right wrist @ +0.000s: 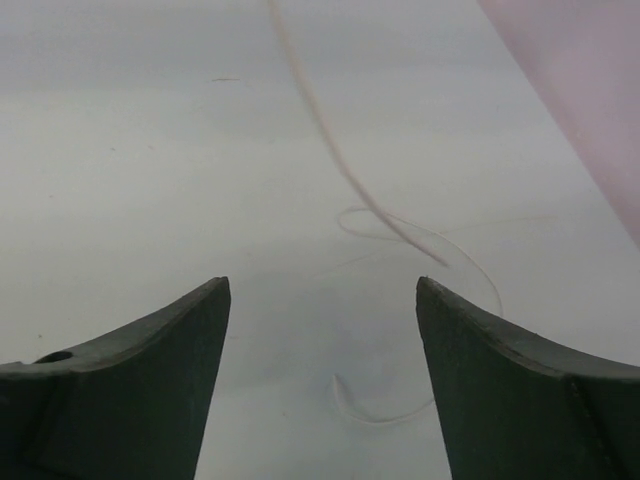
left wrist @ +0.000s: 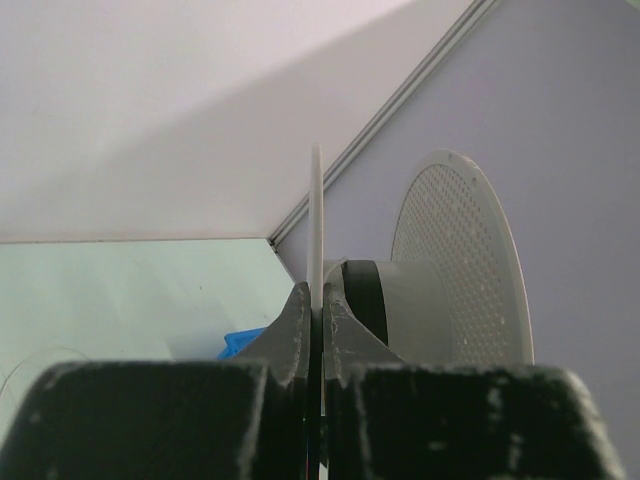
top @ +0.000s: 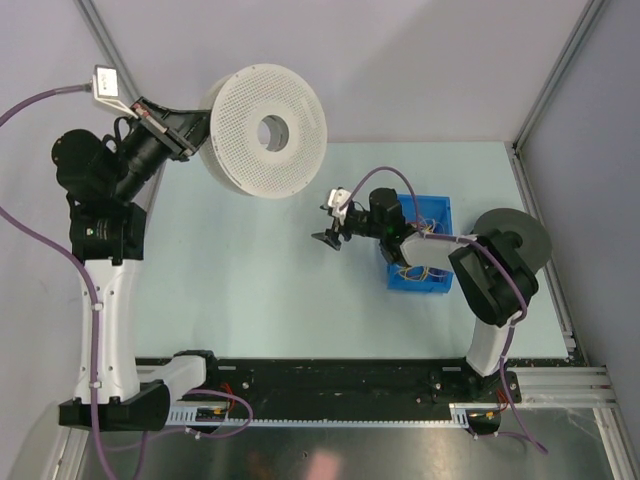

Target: Wrap the cables

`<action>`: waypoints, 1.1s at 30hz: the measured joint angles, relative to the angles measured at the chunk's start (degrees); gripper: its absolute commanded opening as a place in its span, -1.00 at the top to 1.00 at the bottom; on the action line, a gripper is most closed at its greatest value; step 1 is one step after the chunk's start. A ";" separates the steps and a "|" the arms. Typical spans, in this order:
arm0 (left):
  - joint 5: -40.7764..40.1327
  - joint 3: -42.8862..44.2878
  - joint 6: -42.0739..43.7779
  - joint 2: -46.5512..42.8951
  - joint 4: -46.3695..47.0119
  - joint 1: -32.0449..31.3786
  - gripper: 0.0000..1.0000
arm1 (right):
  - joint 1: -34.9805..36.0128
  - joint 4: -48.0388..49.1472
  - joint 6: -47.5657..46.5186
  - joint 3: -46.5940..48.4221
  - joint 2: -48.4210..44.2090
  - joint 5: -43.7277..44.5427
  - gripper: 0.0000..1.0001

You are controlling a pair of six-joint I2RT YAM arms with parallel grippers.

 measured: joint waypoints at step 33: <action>1.51 -2.10 -3.13 1.75 3.30 -0.02 1.00 | 1.27 2.49 0.07 4.85 3.19 -7.69 1.00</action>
